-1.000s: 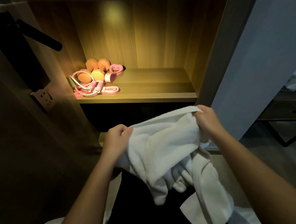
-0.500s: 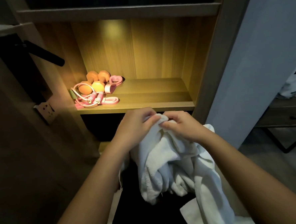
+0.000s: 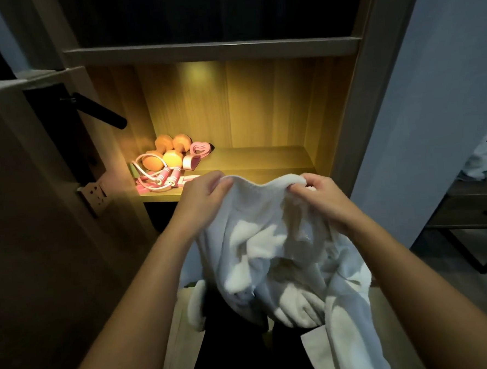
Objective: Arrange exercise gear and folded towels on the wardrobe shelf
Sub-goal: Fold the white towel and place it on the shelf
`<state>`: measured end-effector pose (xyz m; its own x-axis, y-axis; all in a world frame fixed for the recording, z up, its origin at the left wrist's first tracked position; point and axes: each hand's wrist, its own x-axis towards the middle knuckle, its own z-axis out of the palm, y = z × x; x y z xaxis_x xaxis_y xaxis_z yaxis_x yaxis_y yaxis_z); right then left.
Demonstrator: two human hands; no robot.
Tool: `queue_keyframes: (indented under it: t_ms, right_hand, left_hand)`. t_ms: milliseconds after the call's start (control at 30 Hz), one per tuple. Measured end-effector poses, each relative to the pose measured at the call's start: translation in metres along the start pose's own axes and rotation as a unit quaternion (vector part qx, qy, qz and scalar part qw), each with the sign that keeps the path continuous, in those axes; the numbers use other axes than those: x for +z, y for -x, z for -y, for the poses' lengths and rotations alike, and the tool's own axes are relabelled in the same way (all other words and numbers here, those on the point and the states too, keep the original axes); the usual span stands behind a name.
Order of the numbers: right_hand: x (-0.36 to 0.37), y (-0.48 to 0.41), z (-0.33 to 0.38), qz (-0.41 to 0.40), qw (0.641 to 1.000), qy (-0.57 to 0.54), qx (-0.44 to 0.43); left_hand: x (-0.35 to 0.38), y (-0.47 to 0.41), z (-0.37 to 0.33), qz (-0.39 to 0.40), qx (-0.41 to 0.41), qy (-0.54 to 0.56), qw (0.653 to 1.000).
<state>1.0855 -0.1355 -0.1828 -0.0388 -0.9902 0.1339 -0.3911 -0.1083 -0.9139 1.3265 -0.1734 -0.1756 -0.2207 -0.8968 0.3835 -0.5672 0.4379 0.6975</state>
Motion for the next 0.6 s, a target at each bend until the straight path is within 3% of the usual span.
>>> queue_keyframes:
  t_ms: [167, 267, 500, 600]
  right_hand:
    - [0.015, 0.002, 0.044, 0.086, 0.989, 0.106, -0.059]
    - [0.017, 0.004, 0.060, 0.110, 0.984, 0.107, -0.092]
    - [0.022, 0.014, 0.047, 0.055, 0.994, -0.007, -0.098]
    - [0.019, 0.012, 0.039, 0.003, 0.995, -0.098, -0.030]
  left_hand:
    - [-0.010, -0.014, -0.057, 0.093, 0.099, -0.034, 0.990]
    - [-0.015, -0.018, -0.073, 0.100, 0.115, -0.023, 0.988]
    - [-0.014, -0.007, -0.044, 0.108, 0.037, 0.112, 0.987]
    - [-0.021, 0.004, -0.015, 0.189, 0.017, 0.072, 0.979]
